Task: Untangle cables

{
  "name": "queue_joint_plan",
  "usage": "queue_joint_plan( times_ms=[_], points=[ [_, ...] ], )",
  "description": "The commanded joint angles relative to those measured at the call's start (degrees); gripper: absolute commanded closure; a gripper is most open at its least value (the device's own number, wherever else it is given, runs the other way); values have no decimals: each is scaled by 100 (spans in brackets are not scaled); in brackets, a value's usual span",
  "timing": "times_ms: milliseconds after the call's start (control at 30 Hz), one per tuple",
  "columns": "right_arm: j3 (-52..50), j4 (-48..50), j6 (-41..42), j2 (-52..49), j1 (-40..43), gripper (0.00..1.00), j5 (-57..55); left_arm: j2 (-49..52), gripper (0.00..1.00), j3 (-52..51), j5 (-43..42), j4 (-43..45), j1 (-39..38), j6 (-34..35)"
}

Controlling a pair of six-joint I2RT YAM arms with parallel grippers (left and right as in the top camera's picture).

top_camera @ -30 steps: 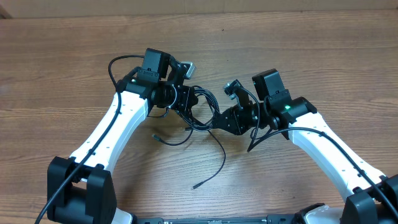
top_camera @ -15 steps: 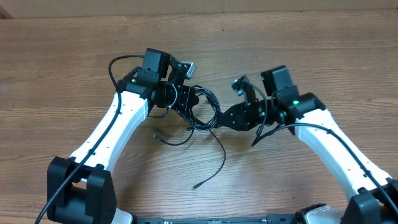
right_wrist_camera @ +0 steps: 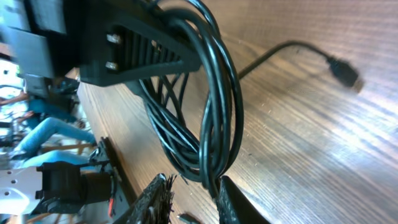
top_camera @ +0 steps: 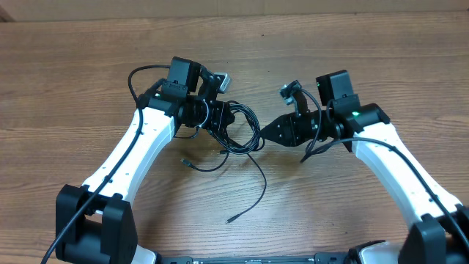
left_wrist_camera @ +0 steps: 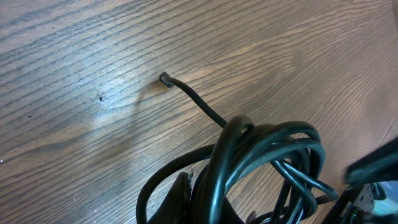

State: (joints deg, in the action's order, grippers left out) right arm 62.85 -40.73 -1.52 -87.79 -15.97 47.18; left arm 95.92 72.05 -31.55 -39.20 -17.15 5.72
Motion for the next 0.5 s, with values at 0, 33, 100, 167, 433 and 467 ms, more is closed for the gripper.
queue_joint_plan(
  times_ms=[0,33,100,167,433,467],
  points=[
    [129,31,-46,-195,-42,77,636,-68,95,155,-199,28,13,-103],
    [129,35,-46,-234,-42,77,767,-68,96,155,-199,28,13,-105],
    [129,33,-46,-269,-42,78,935,-68,95,155,-199,28,13,-103],
    [129,37,-46,-269,-42,79,1064,-68,95,155,-199,28,13,-103],
    [122,-13,-37,-280,-42,78,601,-68,96,155,-306,42,13,-103],
    [122,-11,-39,-280,-42,77,546,-68,95,155,-306,46,13,-105]
  ],
)
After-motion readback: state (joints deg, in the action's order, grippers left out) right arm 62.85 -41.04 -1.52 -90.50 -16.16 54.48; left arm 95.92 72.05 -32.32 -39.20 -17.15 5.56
